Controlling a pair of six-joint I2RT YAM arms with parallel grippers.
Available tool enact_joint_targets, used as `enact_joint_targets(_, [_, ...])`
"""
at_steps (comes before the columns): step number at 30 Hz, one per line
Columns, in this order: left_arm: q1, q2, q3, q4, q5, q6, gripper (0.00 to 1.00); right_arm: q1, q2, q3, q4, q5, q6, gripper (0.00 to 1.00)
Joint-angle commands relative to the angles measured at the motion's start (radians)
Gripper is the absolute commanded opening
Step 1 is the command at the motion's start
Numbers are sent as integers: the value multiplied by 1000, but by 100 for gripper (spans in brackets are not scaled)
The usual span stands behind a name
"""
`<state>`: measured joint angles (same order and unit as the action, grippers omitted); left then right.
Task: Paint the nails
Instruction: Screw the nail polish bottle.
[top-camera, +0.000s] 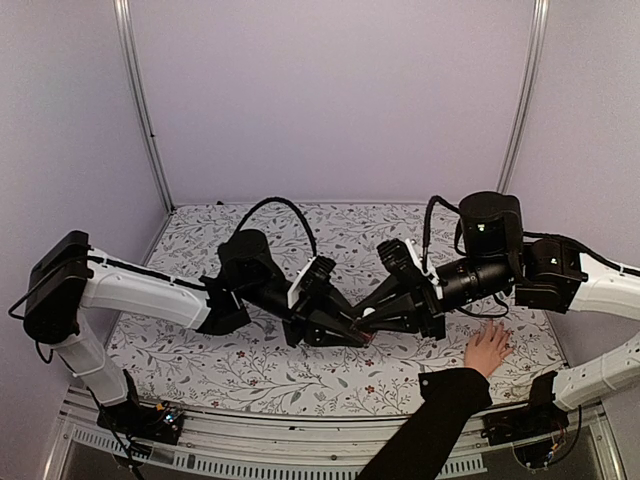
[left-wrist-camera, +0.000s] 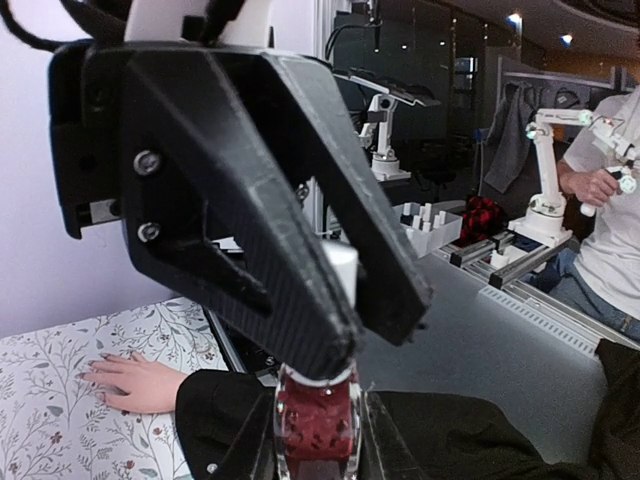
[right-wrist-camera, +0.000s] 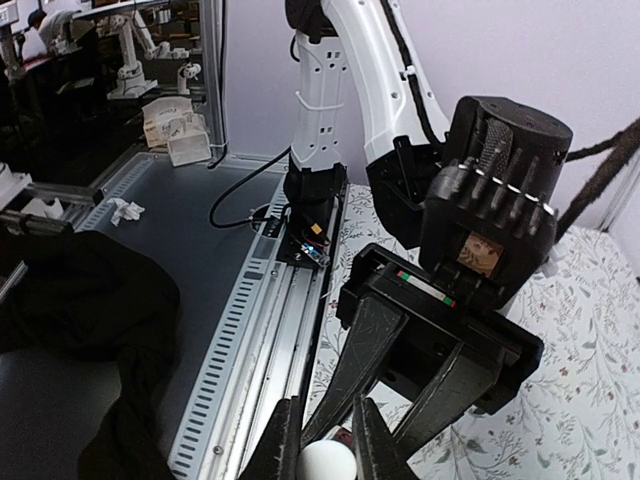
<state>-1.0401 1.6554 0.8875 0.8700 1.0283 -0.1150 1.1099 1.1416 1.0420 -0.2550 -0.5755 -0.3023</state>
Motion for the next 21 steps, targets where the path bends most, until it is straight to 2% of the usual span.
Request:
enact_joint_targets(1, [15,5,14,51,-4,-15,0,-1,16,32,-16,-8,-8,0])
enact_joint_targets(6, [34,-31,-28,114,-143,-20,0,-1,26,25,9,61,15,0])
enact_joint_targets(15, [37,-90,-63,97,-375,37,0,-2,50,4,95,233,75,0])
enact_joint_targets(21, [-12,-92,-51,98,-567,112,0,-2,67,6,177,382,114,0])
